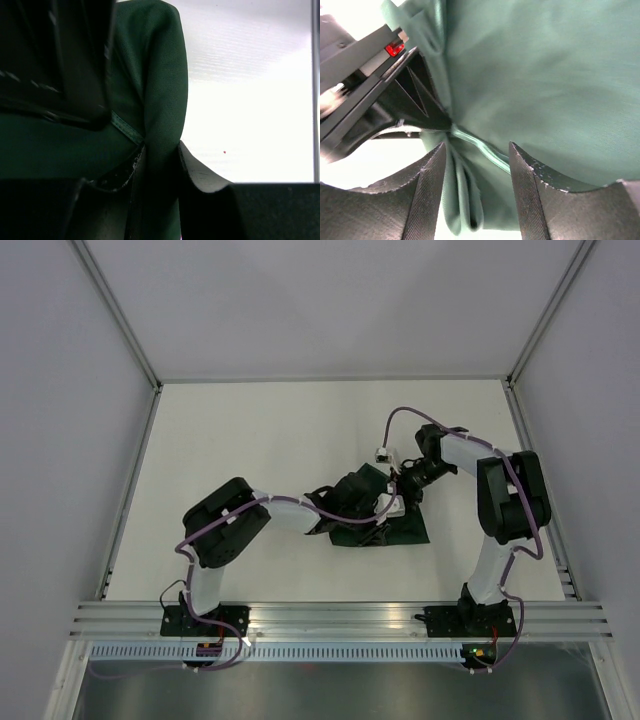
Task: Fold the napkin, place the utensils inside, and roll it up
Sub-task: Roll the napkin at the center of the board.
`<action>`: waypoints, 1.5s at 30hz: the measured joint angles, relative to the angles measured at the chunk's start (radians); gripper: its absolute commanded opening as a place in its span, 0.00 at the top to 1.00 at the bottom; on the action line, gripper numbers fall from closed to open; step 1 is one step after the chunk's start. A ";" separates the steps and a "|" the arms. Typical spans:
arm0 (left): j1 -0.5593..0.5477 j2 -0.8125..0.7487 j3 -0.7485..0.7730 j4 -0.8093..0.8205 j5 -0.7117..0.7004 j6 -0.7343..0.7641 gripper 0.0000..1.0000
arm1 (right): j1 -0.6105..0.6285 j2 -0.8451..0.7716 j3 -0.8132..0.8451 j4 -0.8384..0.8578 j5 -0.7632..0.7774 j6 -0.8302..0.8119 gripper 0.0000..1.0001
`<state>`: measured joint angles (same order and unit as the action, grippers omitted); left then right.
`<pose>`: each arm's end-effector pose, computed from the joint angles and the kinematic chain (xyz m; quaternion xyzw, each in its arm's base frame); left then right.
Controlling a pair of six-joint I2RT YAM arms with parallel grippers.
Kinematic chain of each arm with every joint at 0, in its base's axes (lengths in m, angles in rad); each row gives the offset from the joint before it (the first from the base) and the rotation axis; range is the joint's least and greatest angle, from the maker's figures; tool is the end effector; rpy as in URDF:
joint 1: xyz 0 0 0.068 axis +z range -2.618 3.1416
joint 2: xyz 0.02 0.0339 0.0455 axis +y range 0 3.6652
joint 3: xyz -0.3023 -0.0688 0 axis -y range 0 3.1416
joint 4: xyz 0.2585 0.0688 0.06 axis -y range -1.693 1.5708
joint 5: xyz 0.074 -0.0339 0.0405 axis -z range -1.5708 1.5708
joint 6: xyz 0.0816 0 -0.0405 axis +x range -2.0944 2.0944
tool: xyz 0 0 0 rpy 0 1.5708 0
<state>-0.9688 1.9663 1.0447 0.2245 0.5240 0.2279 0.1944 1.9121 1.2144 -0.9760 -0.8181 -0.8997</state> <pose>0.2220 -0.3952 0.1300 0.5835 0.6614 -0.3667 0.2960 0.3265 0.1250 0.1492 -0.4592 0.7932 0.3891 0.0929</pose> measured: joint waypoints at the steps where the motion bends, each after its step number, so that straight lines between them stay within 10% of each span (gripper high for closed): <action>1: 0.008 0.006 0.009 -0.008 0.021 -0.010 0.98 | -0.012 -0.015 0.000 0.016 0.000 0.006 0.41; 18: 0.145 0.192 0.202 -0.137 0.435 -0.188 0.98 | -0.078 -0.505 -0.343 0.297 0.020 0.014 0.33; 30: 0.166 0.250 0.253 -0.222 0.561 -0.253 0.98 | 0.273 -0.782 -0.732 0.674 0.336 0.076 0.29; 45: 0.170 0.266 0.267 -0.253 0.587 -0.292 0.98 | 0.350 -0.818 -0.775 0.737 0.381 0.092 0.30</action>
<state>-0.7986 2.2322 1.3117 -0.0288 1.1110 -0.0639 0.5442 1.0939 0.4397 -0.2394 -0.4366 -0.8074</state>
